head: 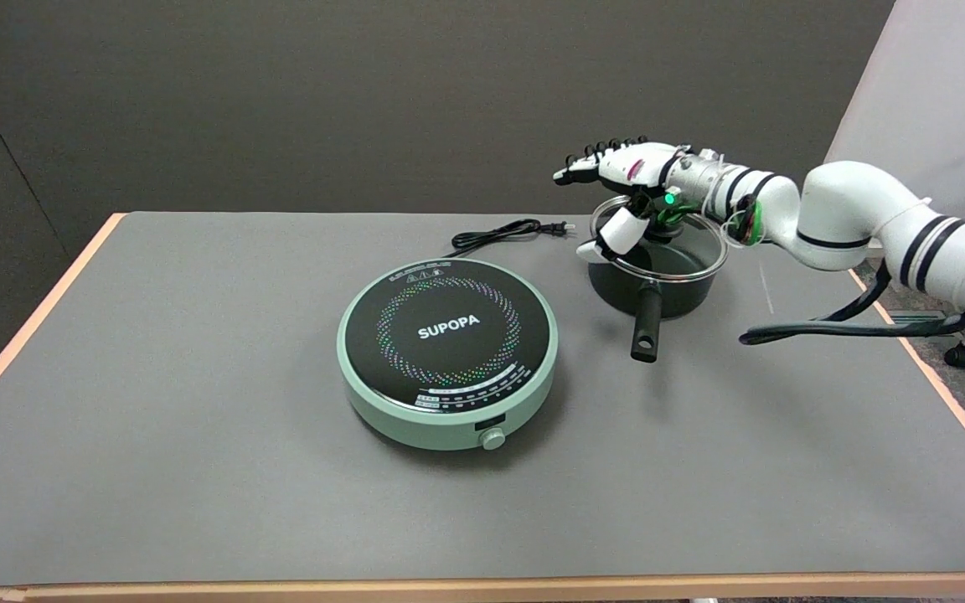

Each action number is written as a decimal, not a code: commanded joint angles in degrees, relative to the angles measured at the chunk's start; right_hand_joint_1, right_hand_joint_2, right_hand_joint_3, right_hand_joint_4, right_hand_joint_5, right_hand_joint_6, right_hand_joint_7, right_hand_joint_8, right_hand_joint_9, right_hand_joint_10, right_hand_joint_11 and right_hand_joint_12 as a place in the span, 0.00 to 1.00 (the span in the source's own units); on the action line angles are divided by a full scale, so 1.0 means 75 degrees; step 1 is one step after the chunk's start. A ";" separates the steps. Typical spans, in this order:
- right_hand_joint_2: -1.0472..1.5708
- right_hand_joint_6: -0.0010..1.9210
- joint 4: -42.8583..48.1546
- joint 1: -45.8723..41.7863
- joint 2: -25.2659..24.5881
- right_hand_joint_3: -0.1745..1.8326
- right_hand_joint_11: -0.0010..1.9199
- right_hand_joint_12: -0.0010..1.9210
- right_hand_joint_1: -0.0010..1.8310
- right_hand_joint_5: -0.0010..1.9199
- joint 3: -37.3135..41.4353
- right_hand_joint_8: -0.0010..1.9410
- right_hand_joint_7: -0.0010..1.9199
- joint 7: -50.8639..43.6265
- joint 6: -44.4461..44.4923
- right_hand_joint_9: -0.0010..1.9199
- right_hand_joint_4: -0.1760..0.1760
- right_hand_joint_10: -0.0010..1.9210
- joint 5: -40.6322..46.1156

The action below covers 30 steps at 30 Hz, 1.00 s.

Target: Place the pot lid onto the pot.

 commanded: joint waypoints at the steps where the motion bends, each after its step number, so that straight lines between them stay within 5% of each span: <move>1: 0.52 0.08 0.0315 -0.0222 -0.0439 0.53 0.05 0.24 0.37 0.10 0.0103 0.07 0.08 -0.0475 0.0354 0.06 0.86 0.09 -0.0280; 30: 0.53 0.08 0.0738 -0.0267 -0.0458 0.58 0.07 0.22 0.47 0.10 0.0306 0.08 0.07 -0.0475 0.0315 0.07 0.86 0.09 -0.0461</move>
